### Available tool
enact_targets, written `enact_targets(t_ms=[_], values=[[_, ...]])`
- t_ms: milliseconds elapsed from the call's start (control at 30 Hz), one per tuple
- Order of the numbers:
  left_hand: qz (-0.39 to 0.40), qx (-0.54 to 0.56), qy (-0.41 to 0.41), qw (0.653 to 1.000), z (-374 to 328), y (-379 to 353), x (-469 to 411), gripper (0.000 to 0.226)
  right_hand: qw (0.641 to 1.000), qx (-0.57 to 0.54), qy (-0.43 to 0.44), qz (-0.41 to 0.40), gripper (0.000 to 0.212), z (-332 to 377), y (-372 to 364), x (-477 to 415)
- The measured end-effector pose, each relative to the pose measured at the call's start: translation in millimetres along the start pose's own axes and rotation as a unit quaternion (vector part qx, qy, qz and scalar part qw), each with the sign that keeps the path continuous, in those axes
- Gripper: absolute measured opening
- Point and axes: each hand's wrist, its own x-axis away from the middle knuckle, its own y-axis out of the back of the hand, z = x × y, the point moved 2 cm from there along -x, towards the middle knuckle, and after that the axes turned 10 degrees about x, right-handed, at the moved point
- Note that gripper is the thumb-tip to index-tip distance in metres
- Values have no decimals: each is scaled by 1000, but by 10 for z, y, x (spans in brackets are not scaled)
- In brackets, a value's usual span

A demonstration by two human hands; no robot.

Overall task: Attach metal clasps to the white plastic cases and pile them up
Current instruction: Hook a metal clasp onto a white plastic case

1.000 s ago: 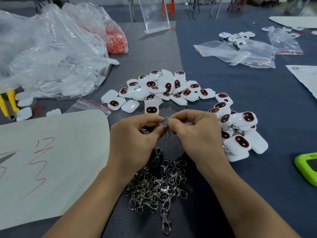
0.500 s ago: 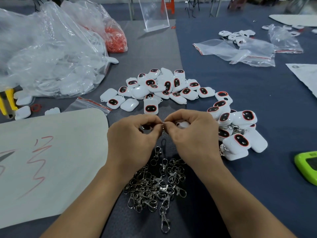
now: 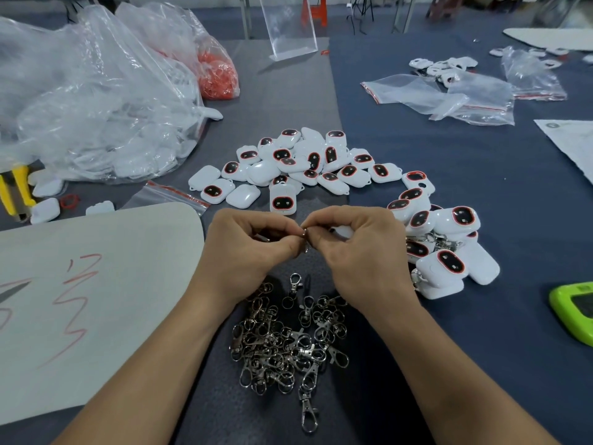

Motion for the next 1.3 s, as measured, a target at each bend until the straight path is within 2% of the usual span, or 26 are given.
enact_targets(t_ms=[233,500,733,1033,1133,1200,1233,1300], values=[[32,14,40,999,3,12,-20,15,998,37,56,-4,16,13,40,23],[15,23,35,999,-6,-27,0,11,997,32,63,-23,16,5,36,28],[5,24,27,999,-1,-55,21,9,992,42,104,-49,16,19,13,51],[-14,63,15,998,-5,-58,12,21,988,47,138,-58,12,67,52,61],[-20,61,17,998,31,-59,19,18,993,39,112,-23,16,68,67,33],[-50,45,11,998,24,-58,29,14,998,16,60,0,14,30,73,-3],[-73,22,1,997,18,-51,28,11,999,9,24,19,11,-1,69,-22],[-131,-101,-39,985,10,-9,29,4,996,16,-43,71,28,-65,42,-48]])
